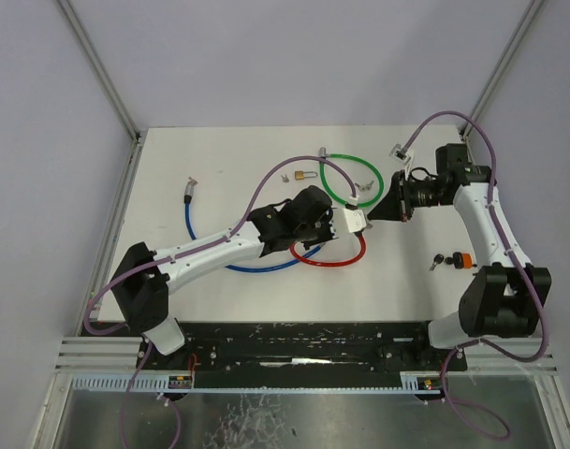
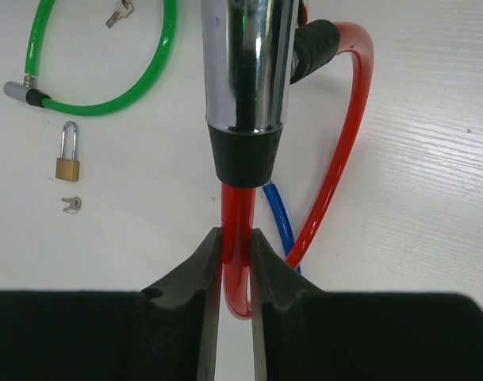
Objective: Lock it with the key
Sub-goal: Lock the lock at the center of the board.
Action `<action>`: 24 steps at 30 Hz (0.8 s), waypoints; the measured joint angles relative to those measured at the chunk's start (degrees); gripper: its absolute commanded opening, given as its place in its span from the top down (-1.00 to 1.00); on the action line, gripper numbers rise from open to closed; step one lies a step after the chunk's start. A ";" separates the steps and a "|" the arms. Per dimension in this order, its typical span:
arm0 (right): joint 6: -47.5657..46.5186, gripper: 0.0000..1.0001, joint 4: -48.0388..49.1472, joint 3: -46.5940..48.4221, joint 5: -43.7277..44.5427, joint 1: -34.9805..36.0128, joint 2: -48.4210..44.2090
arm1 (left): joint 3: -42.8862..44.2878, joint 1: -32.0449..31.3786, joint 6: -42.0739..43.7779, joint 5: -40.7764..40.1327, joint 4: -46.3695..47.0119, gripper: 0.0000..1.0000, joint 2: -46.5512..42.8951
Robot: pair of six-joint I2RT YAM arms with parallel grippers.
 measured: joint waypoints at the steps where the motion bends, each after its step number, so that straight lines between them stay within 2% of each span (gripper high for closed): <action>1: 0.85 1.00 -1.46 0.98 0.37 0.00 1.29 | 0.00 0.00 0.00 -0.04 -0.07 1.00 0.00; 8: 6.64 1.00 -12.09 7.78 0.79 0.00 10.43 | 0.00 -0.02 0.00 -0.13 -1.03 1.00 0.00; 13: 7.15 0.98 -21.11 10.60 -0.68 -0.22 16.04 | -0.02 -0.11 0.00 -0.13 -1.86 1.00 0.00; 14: 7.26 0.92 -22.71 10.60 -1.31 -0.28 16.90 | -0.02 -0.11 0.02 -0.15 -2.12 1.00 0.00; 17: 7.91 0.55 -26.01 10.56 -2.78 -0.35 18.75 | -0.02 -0.11 0.02 -0.22 -2.62 1.00 0.02; 20: 7.48 0.31 -27.63 10.60 -2.67 -0.22 19.10 | -0.02 -0.22 0.02 -0.15 -1.64 1.00 0.02; 24: 5.55 0.20 -28.65 11.82 -2.27 0.00 19.10 | -0.02 -0.59 0.02 0.00 -0.81 1.00 0.02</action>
